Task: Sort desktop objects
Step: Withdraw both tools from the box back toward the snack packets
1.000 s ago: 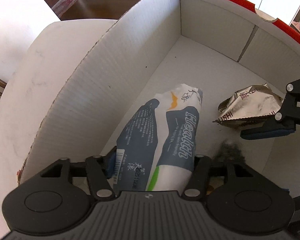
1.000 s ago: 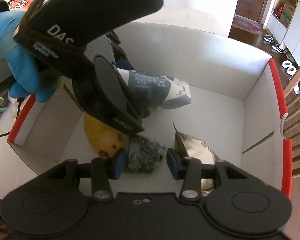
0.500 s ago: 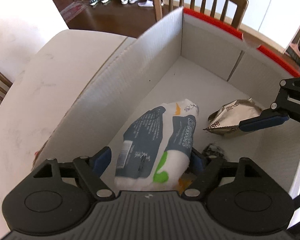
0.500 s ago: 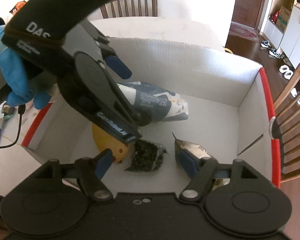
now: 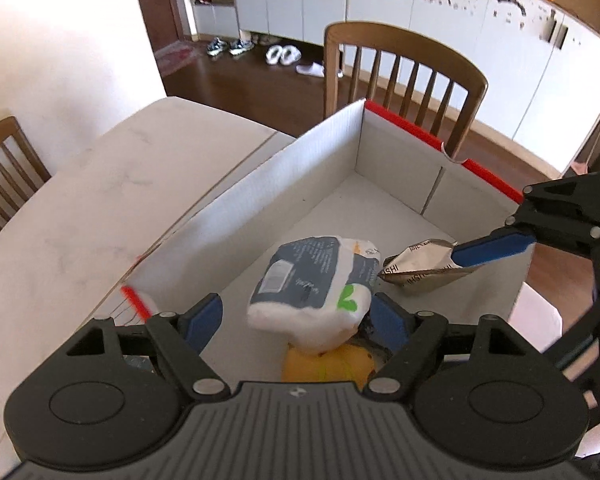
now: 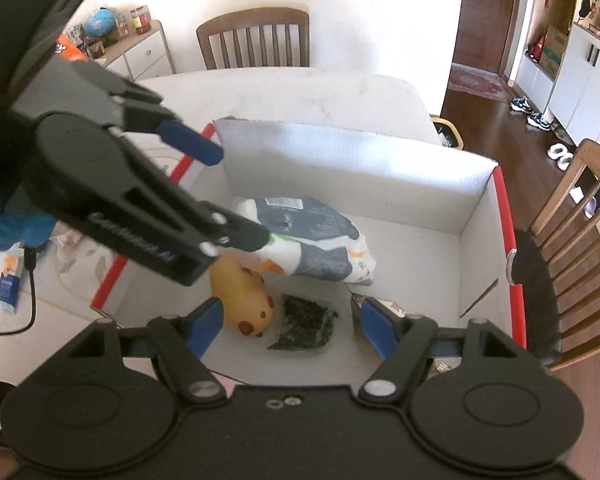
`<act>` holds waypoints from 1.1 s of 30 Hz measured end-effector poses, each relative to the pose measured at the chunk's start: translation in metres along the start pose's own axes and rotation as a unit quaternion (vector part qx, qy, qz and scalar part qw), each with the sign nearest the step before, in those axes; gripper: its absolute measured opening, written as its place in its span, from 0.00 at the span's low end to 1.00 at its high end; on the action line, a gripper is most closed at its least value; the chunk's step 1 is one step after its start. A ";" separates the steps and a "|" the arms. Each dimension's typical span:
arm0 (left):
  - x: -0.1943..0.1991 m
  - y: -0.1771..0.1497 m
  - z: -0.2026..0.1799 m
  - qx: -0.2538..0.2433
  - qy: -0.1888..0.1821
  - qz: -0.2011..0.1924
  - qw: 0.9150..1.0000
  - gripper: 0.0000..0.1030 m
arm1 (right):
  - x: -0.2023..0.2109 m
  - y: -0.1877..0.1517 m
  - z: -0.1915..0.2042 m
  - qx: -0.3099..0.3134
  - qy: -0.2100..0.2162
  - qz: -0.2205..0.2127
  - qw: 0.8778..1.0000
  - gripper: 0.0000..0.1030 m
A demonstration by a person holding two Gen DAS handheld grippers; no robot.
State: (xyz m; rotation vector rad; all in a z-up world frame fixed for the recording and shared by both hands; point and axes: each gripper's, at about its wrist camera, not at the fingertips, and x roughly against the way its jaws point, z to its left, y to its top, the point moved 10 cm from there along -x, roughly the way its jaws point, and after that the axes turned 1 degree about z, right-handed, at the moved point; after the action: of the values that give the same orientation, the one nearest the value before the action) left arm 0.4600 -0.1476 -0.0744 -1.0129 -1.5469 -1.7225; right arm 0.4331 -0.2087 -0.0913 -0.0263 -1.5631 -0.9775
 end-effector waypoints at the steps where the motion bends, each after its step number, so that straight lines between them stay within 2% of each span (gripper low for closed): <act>1: 0.005 -0.003 0.002 0.004 0.001 -0.004 1.000 0.79 | 0.001 0.000 0.002 -0.001 -0.001 -0.002 1.000 0.74; 14: 0.064 -0.036 0.031 0.047 0.015 -0.050 0.998 0.79 | 0.018 0.000 0.024 -0.040 -0.004 -0.016 0.999 0.74; 29: 0.103 -0.076 0.049 0.070 0.020 -0.088 0.993 0.79 | 0.024 0.013 0.062 -0.059 -0.027 -0.047 0.997 0.75; 33: 0.113 -0.088 0.056 0.070 0.034 -0.100 0.992 0.79 | 0.026 0.017 0.072 -0.065 -0.037 -0.063 0.995 0.75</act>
State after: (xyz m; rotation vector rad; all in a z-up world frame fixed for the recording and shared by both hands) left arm 0.3347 -0.0747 -0.0235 -0.7435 -1.7470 -1.7328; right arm 0.3768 -0.1689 -0.0541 -0.0562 -1.5816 -1.1896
